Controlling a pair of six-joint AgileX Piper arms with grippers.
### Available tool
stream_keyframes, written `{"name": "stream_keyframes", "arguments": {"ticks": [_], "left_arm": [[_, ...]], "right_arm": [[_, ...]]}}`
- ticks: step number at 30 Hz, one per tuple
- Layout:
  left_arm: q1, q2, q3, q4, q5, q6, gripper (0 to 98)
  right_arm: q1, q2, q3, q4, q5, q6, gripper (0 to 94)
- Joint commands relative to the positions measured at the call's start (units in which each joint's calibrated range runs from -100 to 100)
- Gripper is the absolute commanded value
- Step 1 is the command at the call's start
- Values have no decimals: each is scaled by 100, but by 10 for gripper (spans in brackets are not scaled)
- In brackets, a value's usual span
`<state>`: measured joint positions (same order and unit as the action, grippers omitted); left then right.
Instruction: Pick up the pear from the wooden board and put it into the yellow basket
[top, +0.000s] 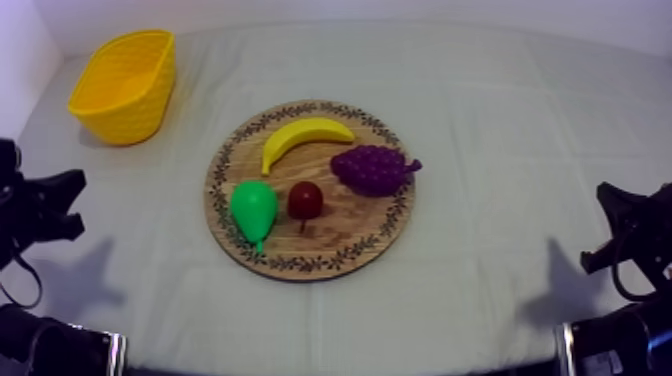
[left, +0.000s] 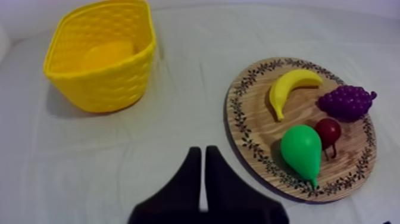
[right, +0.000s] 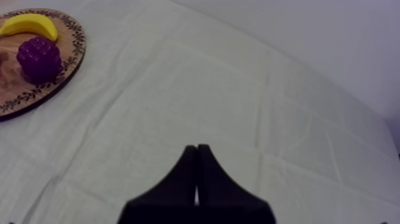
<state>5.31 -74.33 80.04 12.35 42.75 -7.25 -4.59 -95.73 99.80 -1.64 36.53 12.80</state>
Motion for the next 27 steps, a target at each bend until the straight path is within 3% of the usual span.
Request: {"name": "stream_keyframes", "arguments": {"ticks": [1, 9, 20, 27], "left_arm": [[8, 762, -772, -11, 462, -26, 0], [87, 2318, -2437, -106, 1762, 19, 0], [285, 4322, -4157, -72, 2963, 420, 0], [721, 5565, -5497, -407, 3867, 795, 0]], "right_arm": [[0, -3, -2, 1, 0, 2, 2], [0, -3, -2, 1, 0, 2, 2], [0, -3, -2, 1, 0, 6, 2], [0, -3, -2, 1, 0, 5, 2]]}}
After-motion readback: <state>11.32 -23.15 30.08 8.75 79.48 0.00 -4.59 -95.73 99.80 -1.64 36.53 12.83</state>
